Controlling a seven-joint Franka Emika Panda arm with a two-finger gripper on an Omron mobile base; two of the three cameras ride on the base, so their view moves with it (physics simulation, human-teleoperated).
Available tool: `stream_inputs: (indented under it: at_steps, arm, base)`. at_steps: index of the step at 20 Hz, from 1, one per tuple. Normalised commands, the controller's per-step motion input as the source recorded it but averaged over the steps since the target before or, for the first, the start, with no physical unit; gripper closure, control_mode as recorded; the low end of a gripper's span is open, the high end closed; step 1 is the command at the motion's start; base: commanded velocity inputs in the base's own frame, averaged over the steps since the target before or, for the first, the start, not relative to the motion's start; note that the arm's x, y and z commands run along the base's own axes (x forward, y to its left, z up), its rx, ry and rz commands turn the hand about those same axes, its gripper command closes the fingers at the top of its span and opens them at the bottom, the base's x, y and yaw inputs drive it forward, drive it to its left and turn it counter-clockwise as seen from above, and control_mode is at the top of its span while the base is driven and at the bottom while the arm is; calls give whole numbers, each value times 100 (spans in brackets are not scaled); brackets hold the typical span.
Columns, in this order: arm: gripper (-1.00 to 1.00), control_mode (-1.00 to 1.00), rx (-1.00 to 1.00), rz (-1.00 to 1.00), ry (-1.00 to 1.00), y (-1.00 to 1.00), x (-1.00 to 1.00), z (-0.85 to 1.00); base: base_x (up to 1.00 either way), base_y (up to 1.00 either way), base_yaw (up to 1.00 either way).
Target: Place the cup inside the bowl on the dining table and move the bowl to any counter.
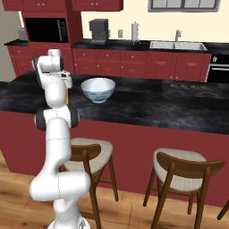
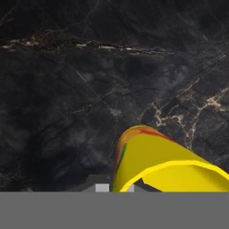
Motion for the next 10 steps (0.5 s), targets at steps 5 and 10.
stream_inputs:
  at_steps: [5, 10]
  arm:
    - [100, -100, 0, 0, 0, 0, 0, 40]
    - [100, -100, 0, 0, 0, 0, 0, 44]
  base:
    - [0, 0, 0]
    - [0, 0, 0]
